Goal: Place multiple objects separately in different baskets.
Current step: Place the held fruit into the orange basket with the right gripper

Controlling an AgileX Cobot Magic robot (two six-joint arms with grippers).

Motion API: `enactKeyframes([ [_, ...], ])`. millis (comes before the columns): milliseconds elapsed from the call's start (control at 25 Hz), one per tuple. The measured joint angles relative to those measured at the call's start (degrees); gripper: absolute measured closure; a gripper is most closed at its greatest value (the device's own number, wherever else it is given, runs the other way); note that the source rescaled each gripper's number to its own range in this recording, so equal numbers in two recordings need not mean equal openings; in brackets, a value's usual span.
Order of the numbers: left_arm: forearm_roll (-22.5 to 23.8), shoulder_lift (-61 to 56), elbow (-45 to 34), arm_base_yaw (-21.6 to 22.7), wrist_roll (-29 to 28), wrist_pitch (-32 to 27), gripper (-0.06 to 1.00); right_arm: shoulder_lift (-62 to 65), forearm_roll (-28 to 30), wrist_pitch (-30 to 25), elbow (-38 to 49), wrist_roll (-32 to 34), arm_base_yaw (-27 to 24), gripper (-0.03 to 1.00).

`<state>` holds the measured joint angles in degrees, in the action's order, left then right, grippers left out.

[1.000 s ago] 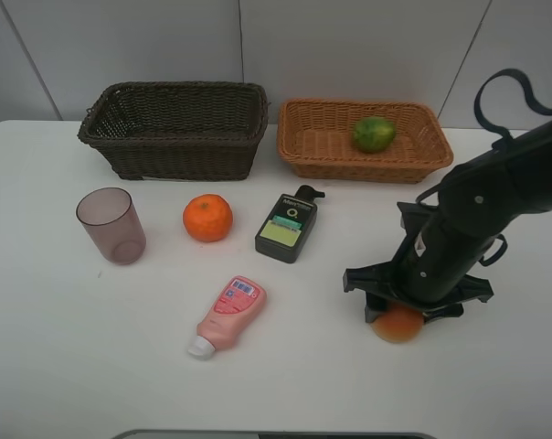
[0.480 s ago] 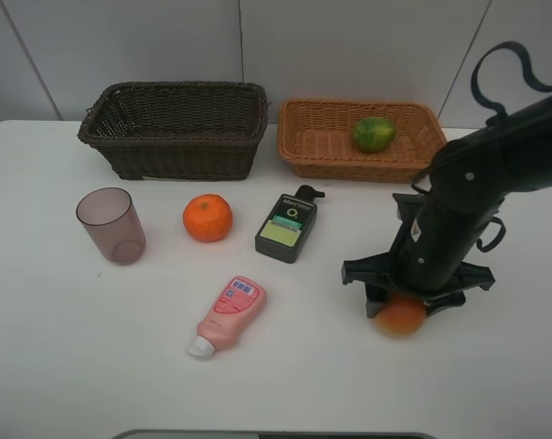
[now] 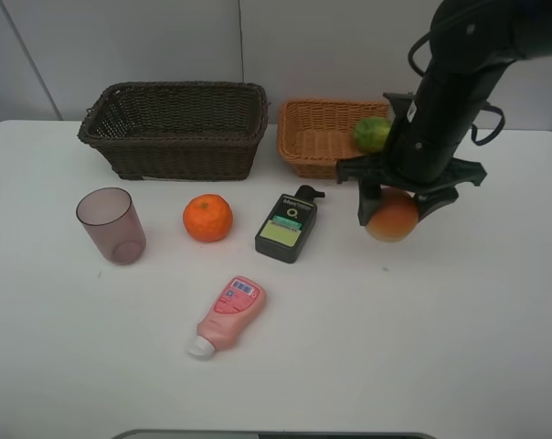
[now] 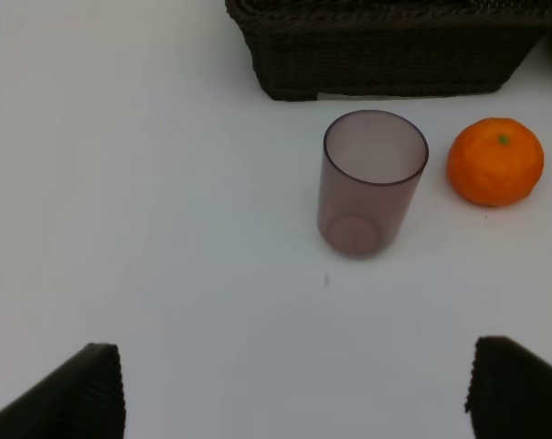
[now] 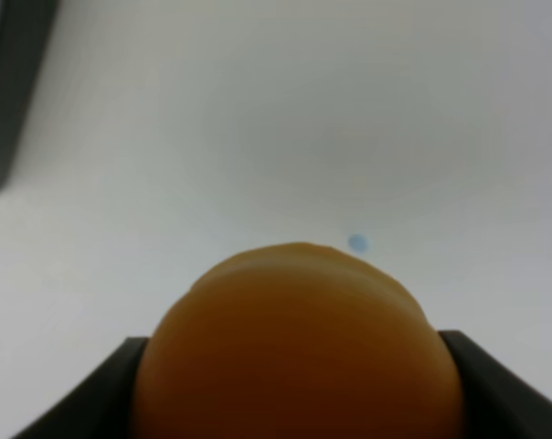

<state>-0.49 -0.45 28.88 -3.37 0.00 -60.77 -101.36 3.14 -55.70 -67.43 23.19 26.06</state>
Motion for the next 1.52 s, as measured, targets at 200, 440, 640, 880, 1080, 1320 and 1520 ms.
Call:
enactKeyframes([
  [200,0.0,0.0,0.0,0.0,0.0,0.0,-0.02,-4.9,0.3,-3.9,-11.2,-2.9,-2.7,0.97],
  [440,0.0,0.0,0.0,0.0,0.0,0.0,-0.02,-13.1,0.9,-8.0,-25.2,-5.6,-4.0,0.97],
  [640,0.0,0.0,0.0,0.0,0.0,0.0,-0.02,-20.4,1.4,-10.8,-37.3,-7.1,-4.4,0.97],
  [880,0.0,0.0,0.0,0.0,0.0,0.0,-0.02,-27.5,1.4,-11.7,-48.4,-7.4,-4.4,0.97],
  [1080,0.0,0.0,0.0,0.0,0.0,0.0,-0.02,-30.6,1.4,-6.2,-51.8,-7.4,-4.4,0.97],
  [1320,0.0,0.0,0.0,0.0,0.0,0.0,-0.02,-33.2,1.4,0.1,-52.0,-7.4,-4.4,0.97],
  [1520,0.0,0.0,0.0,0.0,0.0,0.0,-0.02,-34.2,1.4,3.3,-52.0,-7.4,-4.4,0.97],
])
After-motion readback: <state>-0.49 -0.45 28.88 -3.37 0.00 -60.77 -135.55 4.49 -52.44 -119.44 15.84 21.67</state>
